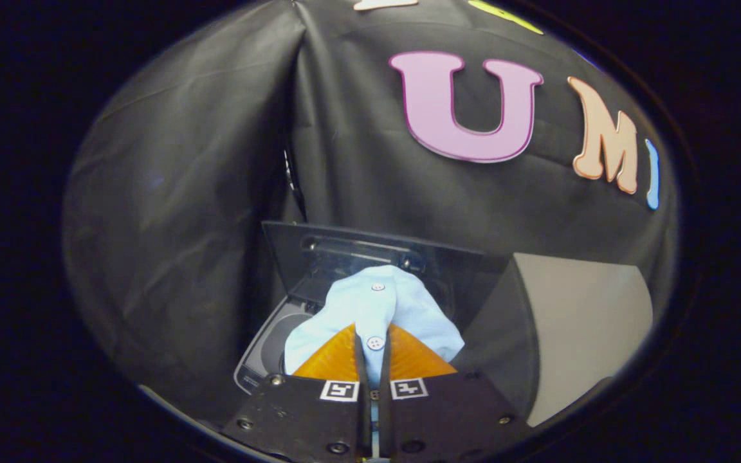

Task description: Put the clothes into the washing machine and then close the washing machine lid.

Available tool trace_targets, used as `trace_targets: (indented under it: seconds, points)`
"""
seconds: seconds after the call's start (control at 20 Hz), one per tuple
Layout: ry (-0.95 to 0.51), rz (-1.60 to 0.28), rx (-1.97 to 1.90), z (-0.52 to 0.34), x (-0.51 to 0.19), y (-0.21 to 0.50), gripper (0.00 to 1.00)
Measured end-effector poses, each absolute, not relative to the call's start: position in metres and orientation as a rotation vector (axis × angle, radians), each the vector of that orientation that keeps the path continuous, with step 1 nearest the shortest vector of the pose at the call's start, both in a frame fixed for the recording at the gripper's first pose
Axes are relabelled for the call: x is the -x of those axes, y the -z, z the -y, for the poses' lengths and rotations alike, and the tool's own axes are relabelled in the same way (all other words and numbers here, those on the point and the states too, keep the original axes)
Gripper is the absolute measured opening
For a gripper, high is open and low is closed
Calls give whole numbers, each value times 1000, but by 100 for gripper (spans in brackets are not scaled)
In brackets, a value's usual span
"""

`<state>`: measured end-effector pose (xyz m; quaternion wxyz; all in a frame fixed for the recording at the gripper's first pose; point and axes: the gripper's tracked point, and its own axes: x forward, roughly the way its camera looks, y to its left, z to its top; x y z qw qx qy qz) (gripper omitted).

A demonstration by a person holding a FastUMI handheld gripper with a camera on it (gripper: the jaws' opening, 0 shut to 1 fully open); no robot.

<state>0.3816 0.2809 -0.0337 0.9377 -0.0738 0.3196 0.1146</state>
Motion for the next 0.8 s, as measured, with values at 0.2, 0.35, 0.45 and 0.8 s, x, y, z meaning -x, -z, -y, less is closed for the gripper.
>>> trace_targets:
  seconds: [0.2, 0.35, 0.45, 0.8]
  points:
    - [-142, -698, 66, -293, -387, 79, 5]
    - [-67, -753, -72, -302, -386, 118, 6]
    - [-73, -801, -128, -307, -380, 146, 6]
    - [-103, -831, -87, -313, -382, 173, 8]
